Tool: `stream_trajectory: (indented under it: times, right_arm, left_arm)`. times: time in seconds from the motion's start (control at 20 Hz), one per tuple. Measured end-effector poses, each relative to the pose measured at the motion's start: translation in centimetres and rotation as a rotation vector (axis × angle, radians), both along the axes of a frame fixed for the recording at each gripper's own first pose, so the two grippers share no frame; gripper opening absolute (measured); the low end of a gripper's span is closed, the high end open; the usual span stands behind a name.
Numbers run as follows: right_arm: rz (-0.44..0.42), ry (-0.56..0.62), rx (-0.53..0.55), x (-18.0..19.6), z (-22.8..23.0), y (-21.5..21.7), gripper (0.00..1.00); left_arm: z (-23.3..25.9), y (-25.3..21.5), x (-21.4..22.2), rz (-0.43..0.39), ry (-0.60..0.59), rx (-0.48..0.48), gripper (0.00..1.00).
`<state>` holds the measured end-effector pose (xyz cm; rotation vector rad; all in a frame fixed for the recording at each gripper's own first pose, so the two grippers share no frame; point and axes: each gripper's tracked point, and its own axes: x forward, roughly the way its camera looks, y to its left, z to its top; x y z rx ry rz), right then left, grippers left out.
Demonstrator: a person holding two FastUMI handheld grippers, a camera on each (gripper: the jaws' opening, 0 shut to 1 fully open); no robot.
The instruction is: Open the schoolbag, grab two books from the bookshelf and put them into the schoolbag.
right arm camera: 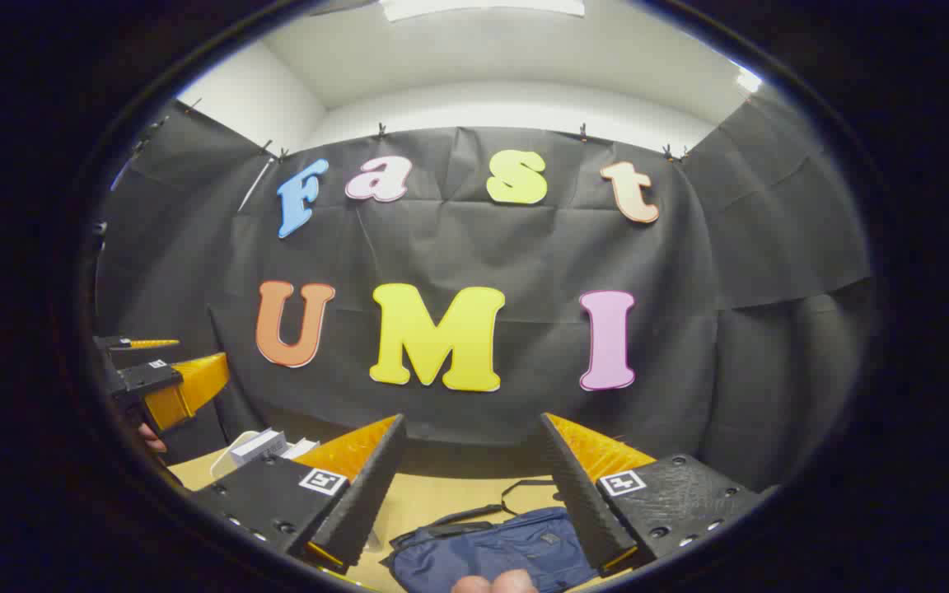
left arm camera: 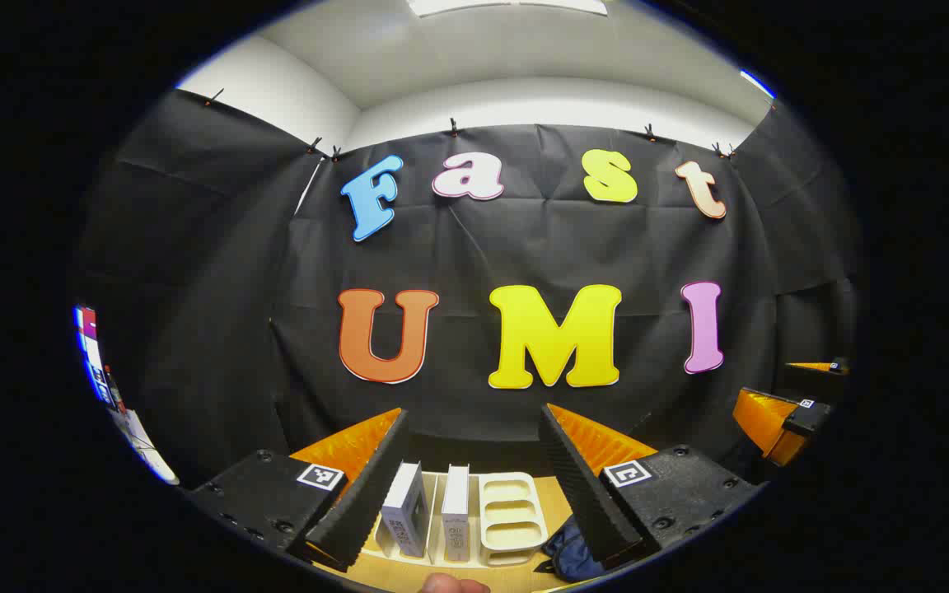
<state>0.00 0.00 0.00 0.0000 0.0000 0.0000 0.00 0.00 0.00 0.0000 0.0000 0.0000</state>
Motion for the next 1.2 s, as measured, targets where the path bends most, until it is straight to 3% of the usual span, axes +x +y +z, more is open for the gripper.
stream_trajectory:
  times: [0.4,1.2]
  right_arm:
    - [-0.021,-0.006,-0.015,-0.9,0.7,-0.1,0.97]
    - [0.007,0.038,-0.015,-1.5,-0.6,1.3,0.97]
  left_arm:
    - [0.1,-0.4,0.3,-0.029,0.001,0.005,0.99]
    - [0.0,0.1,-0.2,-0.001,0.014,0.012,0.98]
